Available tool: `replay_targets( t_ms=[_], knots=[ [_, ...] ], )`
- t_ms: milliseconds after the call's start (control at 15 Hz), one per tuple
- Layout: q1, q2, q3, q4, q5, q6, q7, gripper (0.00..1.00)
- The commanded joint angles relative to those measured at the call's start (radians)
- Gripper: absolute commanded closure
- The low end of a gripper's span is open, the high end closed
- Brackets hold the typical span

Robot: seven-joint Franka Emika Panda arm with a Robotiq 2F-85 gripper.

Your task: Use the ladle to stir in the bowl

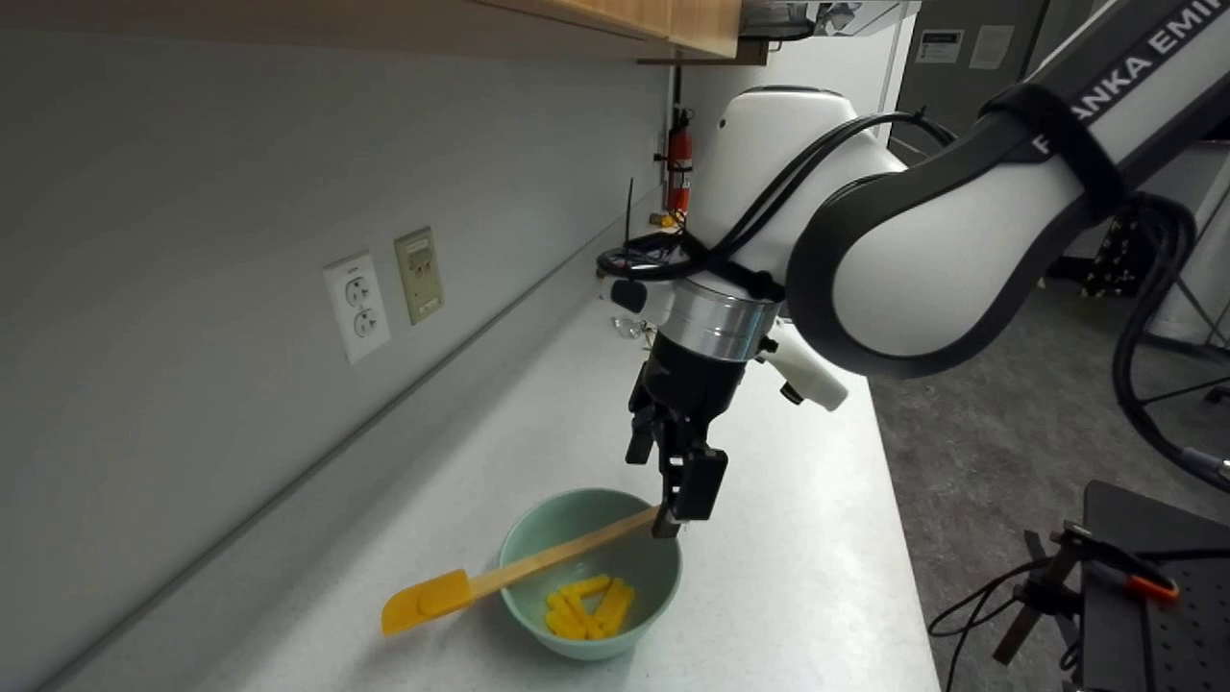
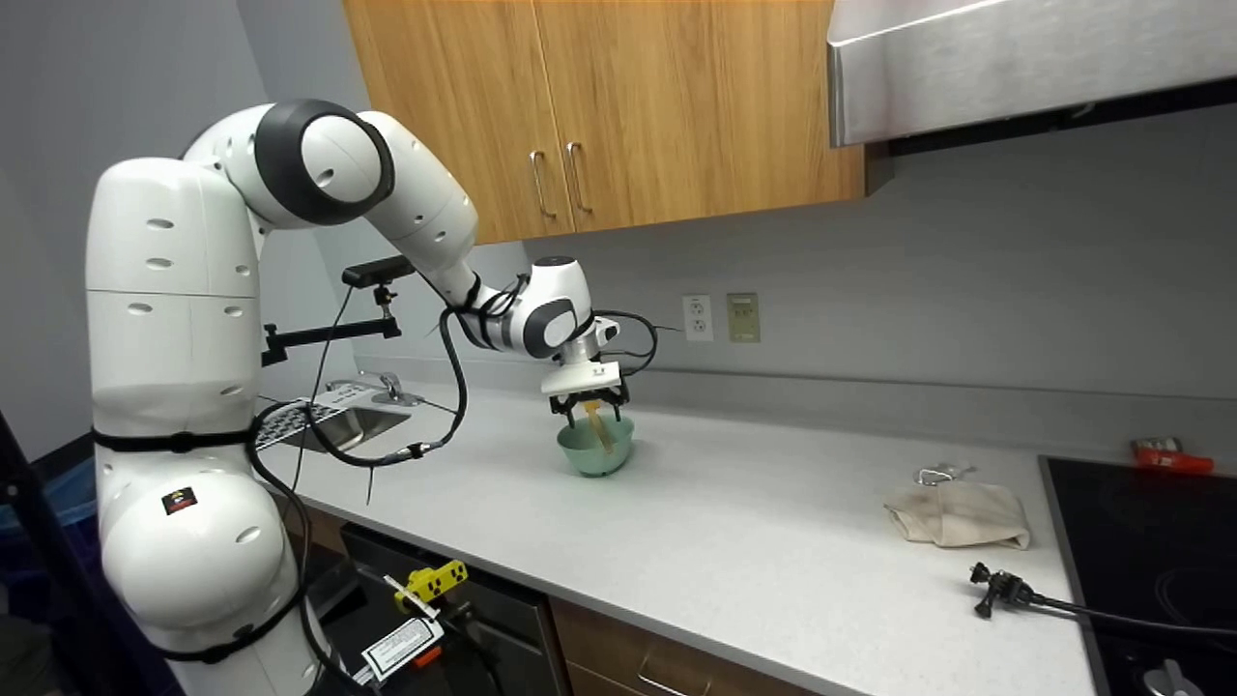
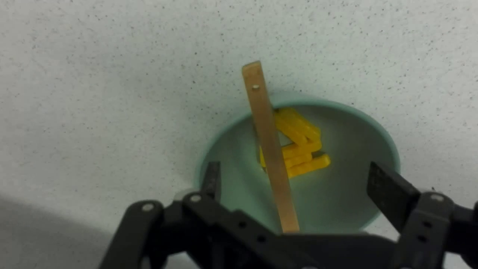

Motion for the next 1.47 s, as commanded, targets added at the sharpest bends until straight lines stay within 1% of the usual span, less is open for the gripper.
replay_targets(
  t_ms=[0, 67, 267, 467, 667, 933, 1400],
  knots=[
    [-0.034, 0.008, 0.035, 0.006, -0.025, 0.000, 0.020, 0.00],
    [-0.034, 0.010, 0.035, 0.007, -0.025, 0.000, 0.020, 0.00],
    [-0.049, 0.026, 0.078, 0.016, -0.015, -0.027, -0.050, 0.00],
    [-0.058, 0.055, 0.099, 0.038, -0.022, -0.060, -0.083, 0.00],
    [-0.045, 0.076, 0.084, 0.055, -0.059, -0.071, -0.074, 0.00],
    [-0.046, 0.092, 0.075, 0.071, -0.115, -0.070, -0.070, 0.00],
    [-0.051, 0.147, 0.074, 0.110, -0.134, -0.090, -0.070, 0.02]
  ],
)
